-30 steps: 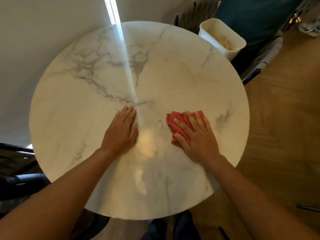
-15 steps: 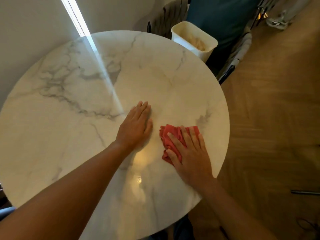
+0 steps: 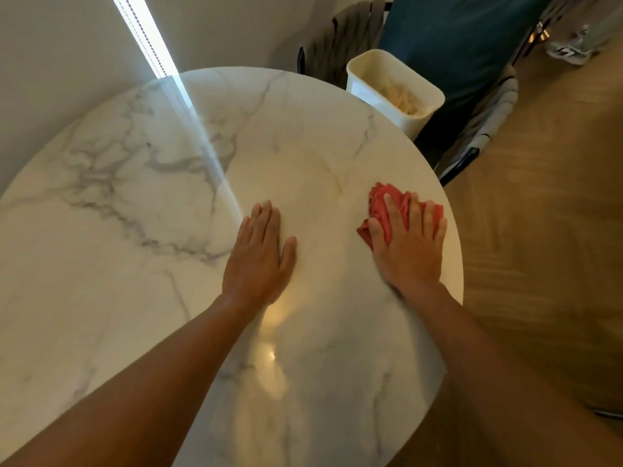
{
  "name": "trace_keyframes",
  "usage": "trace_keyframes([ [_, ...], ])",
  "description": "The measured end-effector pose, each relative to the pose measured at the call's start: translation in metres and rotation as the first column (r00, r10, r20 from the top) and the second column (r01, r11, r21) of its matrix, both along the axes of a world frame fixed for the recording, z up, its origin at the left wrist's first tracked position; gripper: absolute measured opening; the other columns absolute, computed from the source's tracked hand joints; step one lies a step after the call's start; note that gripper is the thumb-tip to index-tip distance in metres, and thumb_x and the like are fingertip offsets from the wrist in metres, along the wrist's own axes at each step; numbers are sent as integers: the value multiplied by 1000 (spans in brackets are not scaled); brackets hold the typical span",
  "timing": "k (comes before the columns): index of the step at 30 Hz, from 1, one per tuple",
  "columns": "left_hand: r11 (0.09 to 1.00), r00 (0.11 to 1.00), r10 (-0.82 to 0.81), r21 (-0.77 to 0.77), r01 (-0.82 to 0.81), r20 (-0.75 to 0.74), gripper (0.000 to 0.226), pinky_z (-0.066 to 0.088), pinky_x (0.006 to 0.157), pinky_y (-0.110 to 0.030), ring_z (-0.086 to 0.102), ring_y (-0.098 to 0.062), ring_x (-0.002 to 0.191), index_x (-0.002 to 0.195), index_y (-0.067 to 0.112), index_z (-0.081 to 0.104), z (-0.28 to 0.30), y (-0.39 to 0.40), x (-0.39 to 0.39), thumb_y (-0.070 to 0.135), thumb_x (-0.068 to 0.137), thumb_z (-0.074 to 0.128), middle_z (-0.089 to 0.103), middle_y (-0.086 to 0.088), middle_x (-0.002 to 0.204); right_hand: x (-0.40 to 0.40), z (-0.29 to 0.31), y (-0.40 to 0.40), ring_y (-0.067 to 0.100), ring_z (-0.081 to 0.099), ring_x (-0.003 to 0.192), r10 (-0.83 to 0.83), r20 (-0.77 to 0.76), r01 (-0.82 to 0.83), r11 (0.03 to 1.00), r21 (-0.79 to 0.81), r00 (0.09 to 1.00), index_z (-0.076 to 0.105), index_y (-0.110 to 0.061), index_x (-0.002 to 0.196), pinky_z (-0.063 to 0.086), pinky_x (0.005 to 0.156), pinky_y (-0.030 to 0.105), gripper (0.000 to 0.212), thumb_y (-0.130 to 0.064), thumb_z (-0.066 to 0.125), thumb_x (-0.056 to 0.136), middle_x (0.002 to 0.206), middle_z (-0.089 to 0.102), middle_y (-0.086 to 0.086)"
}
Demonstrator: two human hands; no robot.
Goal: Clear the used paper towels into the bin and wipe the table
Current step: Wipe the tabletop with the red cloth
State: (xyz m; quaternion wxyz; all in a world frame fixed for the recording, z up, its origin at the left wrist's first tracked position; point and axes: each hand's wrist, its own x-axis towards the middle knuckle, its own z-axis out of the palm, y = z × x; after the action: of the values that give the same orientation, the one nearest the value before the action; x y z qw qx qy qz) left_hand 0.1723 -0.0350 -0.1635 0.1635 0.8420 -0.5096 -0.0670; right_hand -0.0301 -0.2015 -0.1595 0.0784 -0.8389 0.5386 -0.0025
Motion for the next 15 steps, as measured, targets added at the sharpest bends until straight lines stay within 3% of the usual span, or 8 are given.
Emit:
trace_keyframes([
  [6, 999, 1000, 12, 30, -12, 5, 65, -2, 125, -31, -6, -11, 154, 159, 11, 16, -4, -4, 1, 47, 105, 25, 7, -4, 167, 63, -2, -63, 37, -4, 154, 63, -16, -63, 998, -7, 998, 7, -37, 160, -5, 122, 59, 70, -69, 3, 97, 168, 7, 8],
  [15, 998, 999, 30, -54, -28, 36, 58, 13, 125, -38, 14, -19, 153, 153, 4, 34, -7, -7, 4, 35, 104, 42, 26, -10, 162, 133, -7, -88, 35, 2, 154, 366, 5, -366, 930, -32, 930, 13, -42, 158, -2, 122, 57, 66, -69, 14, 98, 168, 12, 4],
])
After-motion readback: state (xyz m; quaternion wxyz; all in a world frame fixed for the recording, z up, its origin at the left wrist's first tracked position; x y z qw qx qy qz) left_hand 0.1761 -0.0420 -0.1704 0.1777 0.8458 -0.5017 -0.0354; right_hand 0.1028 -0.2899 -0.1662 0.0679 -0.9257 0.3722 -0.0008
